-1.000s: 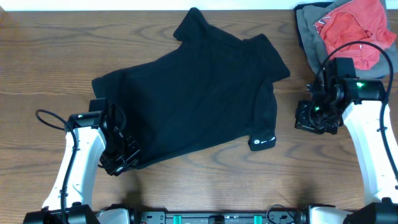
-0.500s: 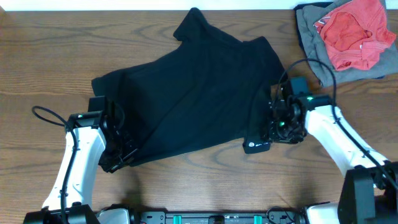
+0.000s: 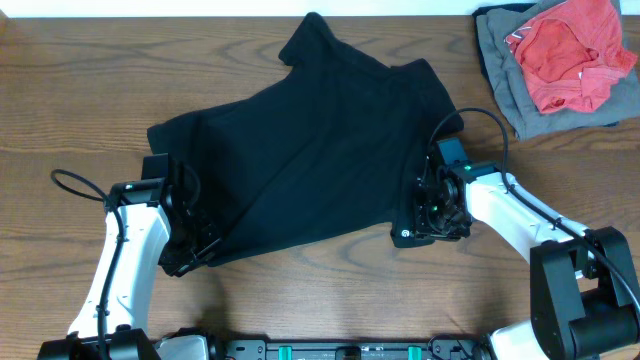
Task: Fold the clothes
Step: 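Grasp the bottom hem corners with the left and right grippers, then lift the hem with both grippers and fold it up toward the collar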
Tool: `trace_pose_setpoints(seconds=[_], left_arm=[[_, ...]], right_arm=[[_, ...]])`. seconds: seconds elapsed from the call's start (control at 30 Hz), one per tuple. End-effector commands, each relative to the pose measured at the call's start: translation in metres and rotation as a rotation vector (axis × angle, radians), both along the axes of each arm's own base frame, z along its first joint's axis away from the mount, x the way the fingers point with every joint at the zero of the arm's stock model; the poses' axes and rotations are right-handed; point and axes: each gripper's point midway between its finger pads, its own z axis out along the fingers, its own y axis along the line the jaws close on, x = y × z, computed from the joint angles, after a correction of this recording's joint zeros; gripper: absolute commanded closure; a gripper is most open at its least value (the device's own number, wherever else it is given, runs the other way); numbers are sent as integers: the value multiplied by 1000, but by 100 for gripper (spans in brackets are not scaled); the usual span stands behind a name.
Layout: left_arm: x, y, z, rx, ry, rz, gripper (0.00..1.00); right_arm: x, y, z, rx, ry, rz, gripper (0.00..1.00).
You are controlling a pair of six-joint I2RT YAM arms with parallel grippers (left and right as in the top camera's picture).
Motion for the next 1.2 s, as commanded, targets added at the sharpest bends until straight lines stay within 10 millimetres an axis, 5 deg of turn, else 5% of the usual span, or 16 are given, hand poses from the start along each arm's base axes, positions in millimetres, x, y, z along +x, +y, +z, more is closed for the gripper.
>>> trace_pose_setpoints(seconds=[0.0, 0.13, 0.4, 0.67, 0.87, 1.17], left_arm=[[2, 3, 1, 20, -3, -12, 94], [1, 7, 1, 41, 0, -14, 94], [2, 7, 1, 43, -3, -14, 94], [4, 7, 0, 43, -10, -14, 94], [0, 7, -2, 41, 0, -23, 94], [-6, 1, 20, 7, 31, -33, 94]], right_arm=[[-7, -21, -11, -145, 25, -34, 56], [-9, -27, -11, -182, 29, -44, 41], [-7, -25, -5, -174, 34, -28, 41], [-9, -33, -5, -220, 38, -18, 97], [-11, -23, 0, -185, 48, -20, 99], [4, -24, 96, -168, -22, 7, 99]])
